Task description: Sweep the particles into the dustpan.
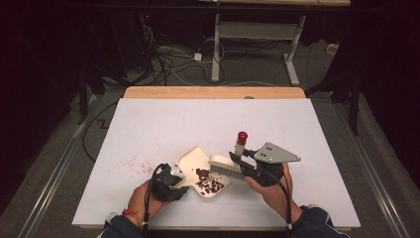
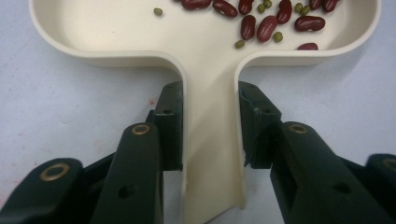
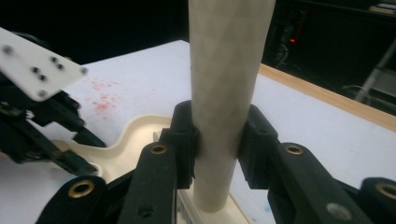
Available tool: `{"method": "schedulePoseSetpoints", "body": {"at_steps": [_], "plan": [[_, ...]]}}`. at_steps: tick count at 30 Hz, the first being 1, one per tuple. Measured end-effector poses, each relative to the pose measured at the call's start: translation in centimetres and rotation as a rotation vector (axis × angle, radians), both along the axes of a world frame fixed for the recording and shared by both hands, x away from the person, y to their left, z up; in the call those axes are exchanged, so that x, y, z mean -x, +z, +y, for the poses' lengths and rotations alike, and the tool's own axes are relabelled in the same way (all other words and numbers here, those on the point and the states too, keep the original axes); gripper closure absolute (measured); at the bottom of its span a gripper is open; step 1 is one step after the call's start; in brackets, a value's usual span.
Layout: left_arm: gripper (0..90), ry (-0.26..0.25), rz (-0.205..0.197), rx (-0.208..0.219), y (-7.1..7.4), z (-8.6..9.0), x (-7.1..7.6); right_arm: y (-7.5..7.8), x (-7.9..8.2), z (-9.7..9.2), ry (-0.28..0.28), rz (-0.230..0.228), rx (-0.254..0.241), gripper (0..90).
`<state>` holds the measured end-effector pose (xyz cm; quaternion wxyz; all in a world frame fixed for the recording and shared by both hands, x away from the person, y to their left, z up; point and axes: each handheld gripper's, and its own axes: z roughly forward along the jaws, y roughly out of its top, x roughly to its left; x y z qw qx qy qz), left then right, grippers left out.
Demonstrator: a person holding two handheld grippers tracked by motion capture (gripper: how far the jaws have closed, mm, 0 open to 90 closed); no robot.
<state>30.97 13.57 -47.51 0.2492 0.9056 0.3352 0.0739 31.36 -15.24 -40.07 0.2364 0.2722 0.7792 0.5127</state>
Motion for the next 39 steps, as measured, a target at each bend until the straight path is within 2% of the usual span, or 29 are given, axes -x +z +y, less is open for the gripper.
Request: {"method": "schedulePoseSetpoints", "body": {"at_steps": [4, 6, 11, 13, 16, 18, 19, 20, 21, 24, 25, 26, 29, 32, 37, 39], "plan": [[63.4, -0.002, -0.002, 0.001, 0.1, 0.1, 0.0, 0.4, 0.4, 0.4, 0.032, -0.013, -0.01, 70.4], [63.4, -0.001, 0.0, 0.003, 0.1, 0.1, 0.0, 0.7, 0.4, 0.2, 0.03, -0.031, -0.02, 70.4], [63.5, -0.002, 0.001, 0.004, 0.1, 0.2, -0.1, 1.3, -0.4, -1.1, -0.031, -0.078, -0.019, 70.4], [63.4, -0.001, 0.003, 0.005, 0.1, 0.3, -0.1, 1.2, -0.9, -1.3, -0.064, -0.097, -0.003, 70.4], [63.4, 0.004, 0.0, 0.004, 0.1, 0.3, -0.1, 0.6, -1.4, -1.2, -0.1, -0.125, 0.047, 70.4], [63.4, 0.008, 0.002, 0.009, 0.1, 0.4, -0.2, 0.1, -2.0, -0.9, -0.11, -0.113, 0.064, 70.4], [63.4, 0.01, 0.001, 0.009, 0.1, 0.4, -0.2, -0.5, -2.3, -0.4, -0.099, -0.08, 0.069, 70.4], [63.4, 0.011, 0.003, 0.01, 0.1, 0.5, -0.2, -0.5, -2.3, -0.4, -0.099, -0.08, 0.069, 70.4], [63.4, 0.011, 0.003, 0.01, 0.1, 0.5, -0.2, -0.6, -2.3, -0.2, -0.072, -0.054, 0.051, 70.4], [63.4, 0.013, 0.006, 0.011, 0.0, 0.5, -0.3, -0.6, -1.4, 0.8, -0.036, -0.049, 0.068, 70.3], [63.4, 0.013, 0.006, 0.011, 0.0, 0.5, -0.3, -0.4, -0.9, 1.1, -0.002, -0.024, 0.04, 70.4], [63.4, 0.013, 0.007, 0.01, 0.0, 0.5, -0.3, -0.3, -0.7, 1.3, 0.01, -0.02, 0.032, 70.4], [63.4, 0.013, 0.008, 0.012, -0.1, 0.5, -0.3, -0.1, 0.0, 1.5, 0.053, -0.021, -0.002, 70.4], [63.4, 0.011, 0.006, 0.01, -0.1, 0.5, -0.3, 0.2, 0.3, 1.4, 0.067, -0.033, -0.003, 70.4], [63.4, 0.008, 0.002, 0.008, 0.0, 0.6, -0.2, 1.3, 0.3, -0.3, 0.014, -0.084, -0.001, 70.4], [63.4, 0.009, 0.003, 0.009, -0.1, 0.6, -0.2, 1.5, 0.2, -1.1, -0.008, -0.083, 0.008, 70.4]]}}
